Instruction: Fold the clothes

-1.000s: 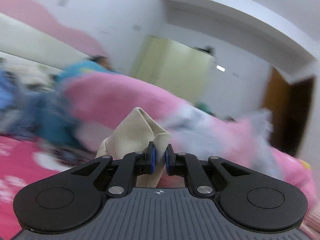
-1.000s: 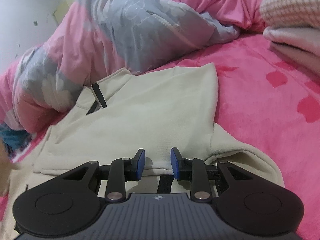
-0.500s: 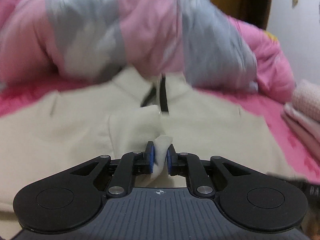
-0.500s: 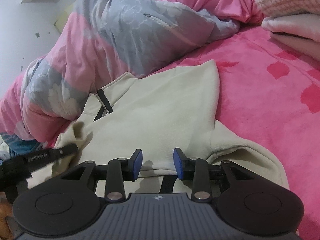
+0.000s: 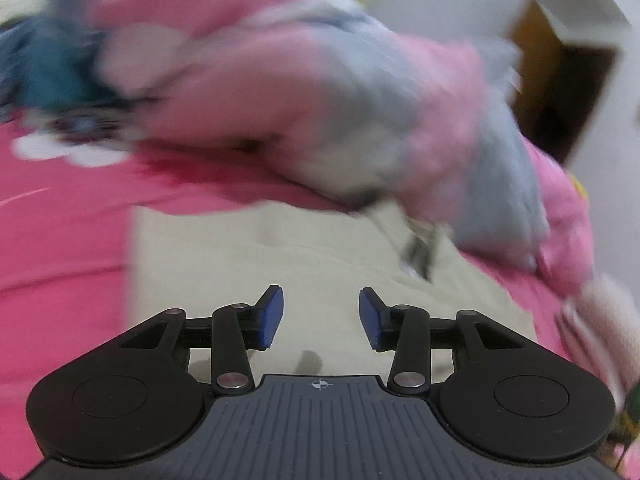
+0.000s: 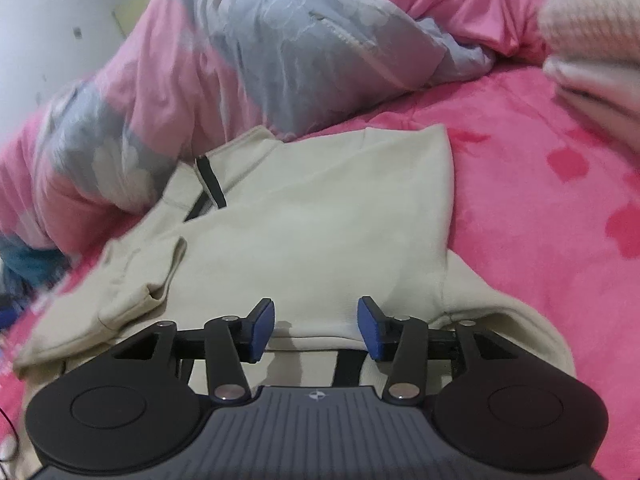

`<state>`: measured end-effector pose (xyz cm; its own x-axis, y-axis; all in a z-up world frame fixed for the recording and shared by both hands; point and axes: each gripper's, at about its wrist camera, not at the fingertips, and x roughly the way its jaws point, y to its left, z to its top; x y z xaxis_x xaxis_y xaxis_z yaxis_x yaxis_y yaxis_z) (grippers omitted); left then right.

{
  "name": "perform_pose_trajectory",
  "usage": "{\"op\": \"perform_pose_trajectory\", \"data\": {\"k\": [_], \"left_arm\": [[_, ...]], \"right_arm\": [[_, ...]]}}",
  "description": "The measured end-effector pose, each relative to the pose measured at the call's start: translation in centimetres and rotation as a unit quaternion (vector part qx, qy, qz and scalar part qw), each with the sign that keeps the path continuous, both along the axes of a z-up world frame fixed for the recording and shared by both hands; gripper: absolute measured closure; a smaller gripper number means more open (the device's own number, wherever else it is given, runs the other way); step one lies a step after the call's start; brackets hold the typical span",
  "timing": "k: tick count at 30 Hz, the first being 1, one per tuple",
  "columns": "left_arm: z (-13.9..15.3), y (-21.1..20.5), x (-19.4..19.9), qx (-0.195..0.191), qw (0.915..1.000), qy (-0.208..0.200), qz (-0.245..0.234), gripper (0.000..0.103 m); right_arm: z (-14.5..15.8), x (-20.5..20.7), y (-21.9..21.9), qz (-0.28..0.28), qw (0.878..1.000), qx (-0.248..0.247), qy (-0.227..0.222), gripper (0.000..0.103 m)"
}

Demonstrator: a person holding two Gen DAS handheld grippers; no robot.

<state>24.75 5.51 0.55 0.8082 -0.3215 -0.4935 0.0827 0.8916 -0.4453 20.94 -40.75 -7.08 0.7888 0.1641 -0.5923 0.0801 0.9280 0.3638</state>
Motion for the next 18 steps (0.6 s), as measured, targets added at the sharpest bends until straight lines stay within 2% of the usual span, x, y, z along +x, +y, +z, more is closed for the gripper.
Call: {"op": "perform_pose_trajectory", "data": {"k": [2, 5, 8, 10, 14, 16, 17, 18], "left_arm": [[0.8, 3.3, -0.1, -0.021, 0.9991, 0.003, 0.036, 0.061], [2.0, 6.9, -0.3, -0.028, 0.9967, -0.009, 0.076, 0.06], [2.3, 9.1, -0.3, -0.009, 0.9951, -0.014, 0.098, 0.047], [0.7, 9.2, 0.0, -0.007, 0.9963, 0.005, 0.086, 0.046], [-3.2, 8.7, 0.8, -0.009, 0.9973, 0.047, 0.056, 0.046], [-5.0, 7.7, 1.3, -0.002, 0.9969, 0.061, 0.049, 0.046], [-5.8, 7.2, 1.6, 0.003, 0.9966, 0.068, 0.047, 0.046], [-6.5, 6.7, 1.9, 0.007, 0.9964, 0.071, 0.045, 0.046]], "right_arm": [[1.3, 0.4, 1.0, 0.008, 1.0, 0.004, 0.001, 0.05], [3.2, 1.6, 3.5, 0.054, 0.997, 0.049, -0.016, 0.049], [2.9, 4.3, 6.4, 0.097, 0.991, 0.092, 0.013, 0.049], [2.1, 6.1, 8.0, 0.109, 0.988, 0.102, 0.037, 0.049], [0.2, 8.5, 9.5, 0.097, 0.988, 0.095, 0.078, 0.05], [-0.4, 8.9, 10.2, 0.096, 0.988, 0.084, 0.083, 0.055], [-0.4, 9.0, 10.6, 0.099, 0.989, 0.069, 0.081, 0.062], [-0.4, 9.0, 11.0, 0.102, 0.99, 0.055, 0.078, 0.073]]}}
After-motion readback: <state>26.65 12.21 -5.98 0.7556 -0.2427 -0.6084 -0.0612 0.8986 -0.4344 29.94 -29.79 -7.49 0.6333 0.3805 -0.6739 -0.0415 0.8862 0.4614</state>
